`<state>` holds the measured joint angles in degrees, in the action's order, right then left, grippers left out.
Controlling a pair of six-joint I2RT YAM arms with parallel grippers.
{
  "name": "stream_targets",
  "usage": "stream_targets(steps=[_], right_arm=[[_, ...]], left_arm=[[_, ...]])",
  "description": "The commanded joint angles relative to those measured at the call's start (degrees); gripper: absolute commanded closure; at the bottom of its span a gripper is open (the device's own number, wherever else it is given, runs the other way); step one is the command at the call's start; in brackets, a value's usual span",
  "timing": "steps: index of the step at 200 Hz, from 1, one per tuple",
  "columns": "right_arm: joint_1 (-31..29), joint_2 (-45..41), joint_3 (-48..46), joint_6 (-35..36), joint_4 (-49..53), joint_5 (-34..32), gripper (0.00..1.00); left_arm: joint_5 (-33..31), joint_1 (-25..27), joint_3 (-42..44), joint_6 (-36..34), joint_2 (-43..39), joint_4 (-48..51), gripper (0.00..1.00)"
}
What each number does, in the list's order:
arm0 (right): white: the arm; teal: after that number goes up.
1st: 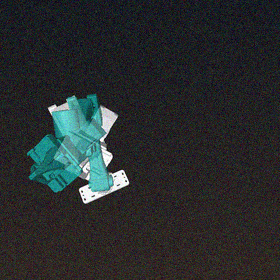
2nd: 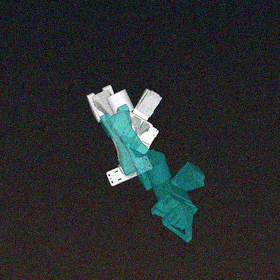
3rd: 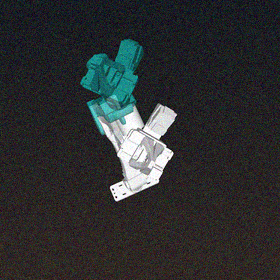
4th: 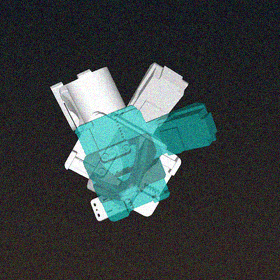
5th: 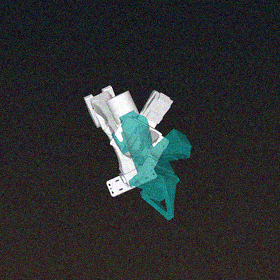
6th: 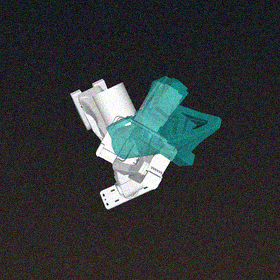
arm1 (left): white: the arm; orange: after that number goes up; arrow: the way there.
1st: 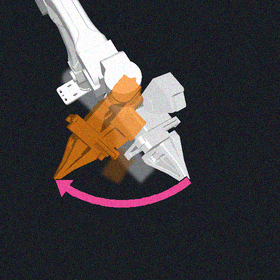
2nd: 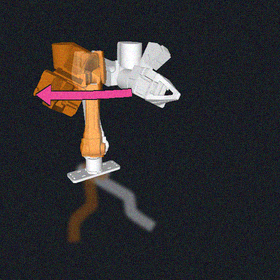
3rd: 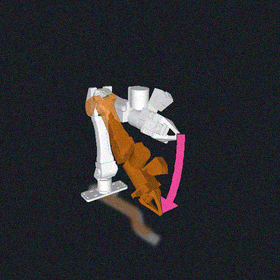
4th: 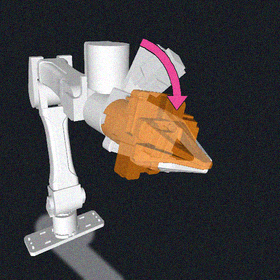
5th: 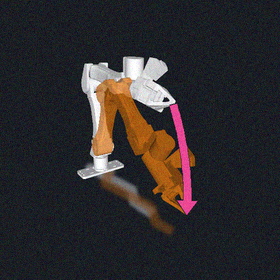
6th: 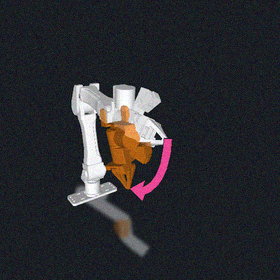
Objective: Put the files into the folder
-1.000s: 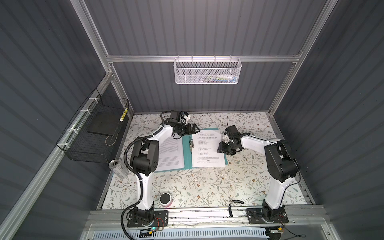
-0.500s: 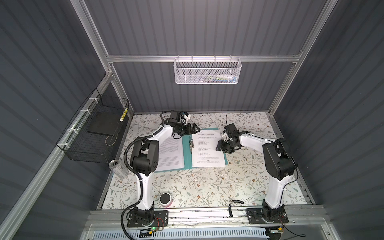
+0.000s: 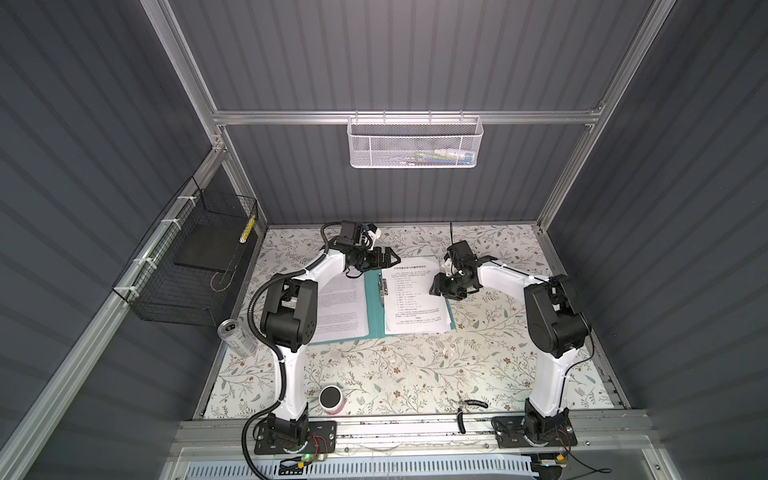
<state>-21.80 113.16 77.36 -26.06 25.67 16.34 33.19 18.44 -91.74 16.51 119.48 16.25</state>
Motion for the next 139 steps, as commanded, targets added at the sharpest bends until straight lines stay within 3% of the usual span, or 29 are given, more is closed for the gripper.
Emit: stream_targets(steps=[1,81,139], right_arm=[[-0.2,2.1,1.7,1.1,2.2,0.2,0.46],[-0.4,0.3,0.3,1.9,3.1,-4.9,0.41],[-0.2,2.4,7.0,3.4,6.4,-8.8,0.36]], left_arm=[[1.1,0.4,0.1,-1.4,-0.5,0.3,0.02],[0.6,0.5,0.6,-1.7,-1.5,0.1,0.0],[0.1,0.4,1.0,-1.6,-1.7,-0.3,0.0]])
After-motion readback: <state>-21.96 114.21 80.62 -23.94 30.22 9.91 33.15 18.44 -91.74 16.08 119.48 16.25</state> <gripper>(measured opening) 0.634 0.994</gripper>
